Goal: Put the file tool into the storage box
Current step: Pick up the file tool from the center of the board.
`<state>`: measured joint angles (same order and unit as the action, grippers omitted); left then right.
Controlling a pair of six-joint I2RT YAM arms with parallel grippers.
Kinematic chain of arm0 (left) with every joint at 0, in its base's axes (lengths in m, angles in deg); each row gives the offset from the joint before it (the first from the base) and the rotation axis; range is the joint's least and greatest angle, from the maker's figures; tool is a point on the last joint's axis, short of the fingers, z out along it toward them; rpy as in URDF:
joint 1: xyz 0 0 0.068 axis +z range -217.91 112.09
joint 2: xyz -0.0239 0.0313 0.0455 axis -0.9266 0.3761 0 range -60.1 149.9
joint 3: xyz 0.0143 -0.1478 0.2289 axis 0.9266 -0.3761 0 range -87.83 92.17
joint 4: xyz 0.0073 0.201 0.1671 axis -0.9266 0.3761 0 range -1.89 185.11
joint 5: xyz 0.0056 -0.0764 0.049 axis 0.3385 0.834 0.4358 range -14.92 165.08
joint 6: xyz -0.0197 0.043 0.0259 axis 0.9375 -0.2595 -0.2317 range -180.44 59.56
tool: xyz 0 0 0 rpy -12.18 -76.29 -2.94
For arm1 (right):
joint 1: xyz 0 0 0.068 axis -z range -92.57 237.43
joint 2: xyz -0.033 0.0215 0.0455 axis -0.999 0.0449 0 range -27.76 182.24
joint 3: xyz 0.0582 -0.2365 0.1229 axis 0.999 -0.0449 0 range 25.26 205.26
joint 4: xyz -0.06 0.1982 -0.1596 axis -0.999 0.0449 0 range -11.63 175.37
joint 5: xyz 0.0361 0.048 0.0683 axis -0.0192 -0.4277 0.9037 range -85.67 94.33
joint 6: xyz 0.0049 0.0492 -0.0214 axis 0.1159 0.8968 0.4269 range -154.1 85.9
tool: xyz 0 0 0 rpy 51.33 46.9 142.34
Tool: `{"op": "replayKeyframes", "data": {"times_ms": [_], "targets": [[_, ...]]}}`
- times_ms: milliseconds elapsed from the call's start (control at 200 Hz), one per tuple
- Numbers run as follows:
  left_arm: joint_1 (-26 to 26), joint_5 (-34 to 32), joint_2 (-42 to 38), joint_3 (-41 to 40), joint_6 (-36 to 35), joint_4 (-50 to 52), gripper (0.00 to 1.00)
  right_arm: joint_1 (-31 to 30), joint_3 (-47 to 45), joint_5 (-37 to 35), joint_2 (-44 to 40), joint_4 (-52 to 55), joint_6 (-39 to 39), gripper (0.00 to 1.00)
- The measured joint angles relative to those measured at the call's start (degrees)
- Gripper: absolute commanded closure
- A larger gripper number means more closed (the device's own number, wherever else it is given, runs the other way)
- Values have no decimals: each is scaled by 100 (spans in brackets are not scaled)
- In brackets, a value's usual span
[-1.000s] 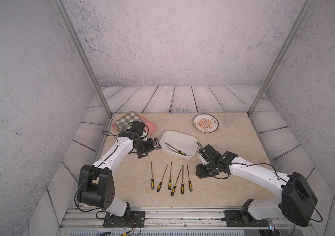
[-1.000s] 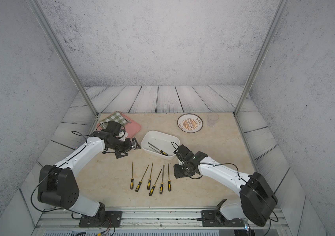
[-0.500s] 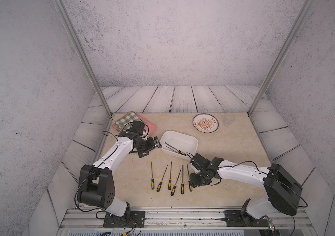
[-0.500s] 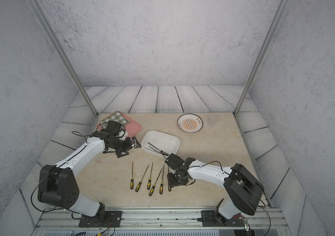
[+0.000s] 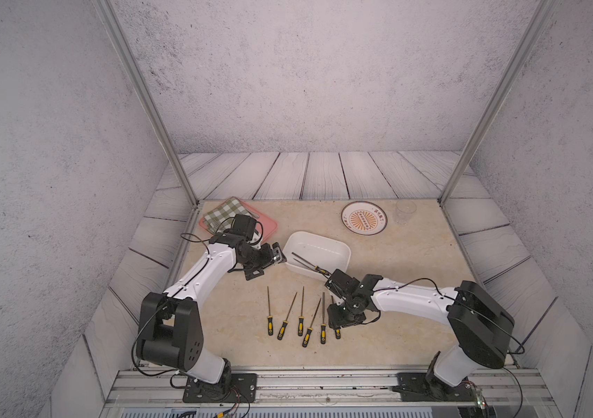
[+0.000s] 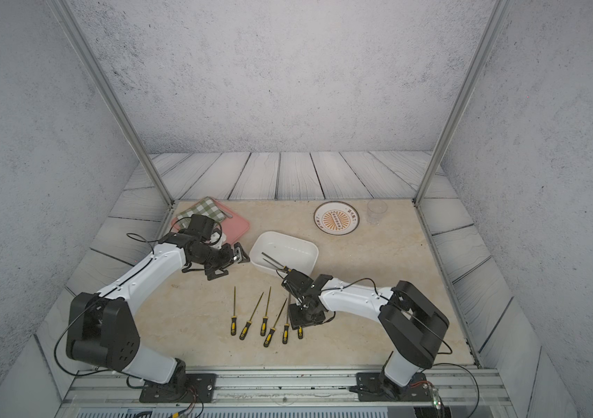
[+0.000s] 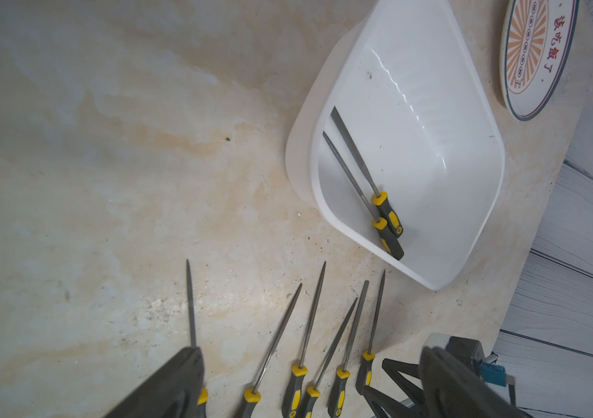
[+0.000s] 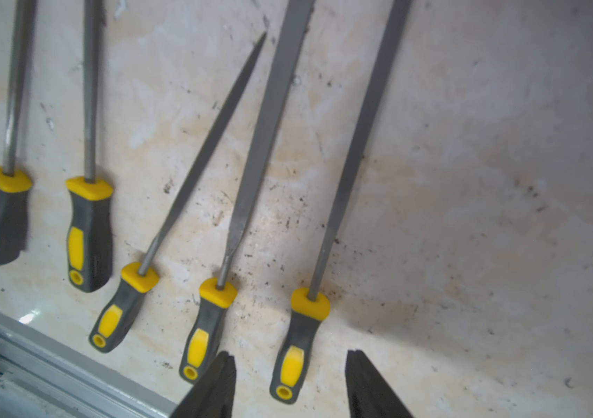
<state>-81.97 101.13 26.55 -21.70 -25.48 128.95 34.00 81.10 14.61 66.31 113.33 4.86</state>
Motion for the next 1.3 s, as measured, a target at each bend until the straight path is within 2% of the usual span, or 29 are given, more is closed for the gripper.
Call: {"op": "replayKeyframes", "data": {"times_ms": [165, 430, 826, 1301], "targets": [[-2, -9, -61, -61, 0, 7, 1, -15, 166, -2, 295, 146, -50, 46], [-22, -28, -61, -61, -2, 7, 1, -76, 479, 2, 658, 343, -181, 53], [-22, -33, -61, -61, -79, 76, 1, -105, 525, -345, 673, 723, -470, 77], [-22, -13, -55, -39, -109, 68, 1, -107, 520, -498, 284, 966, -785, 80]]}}
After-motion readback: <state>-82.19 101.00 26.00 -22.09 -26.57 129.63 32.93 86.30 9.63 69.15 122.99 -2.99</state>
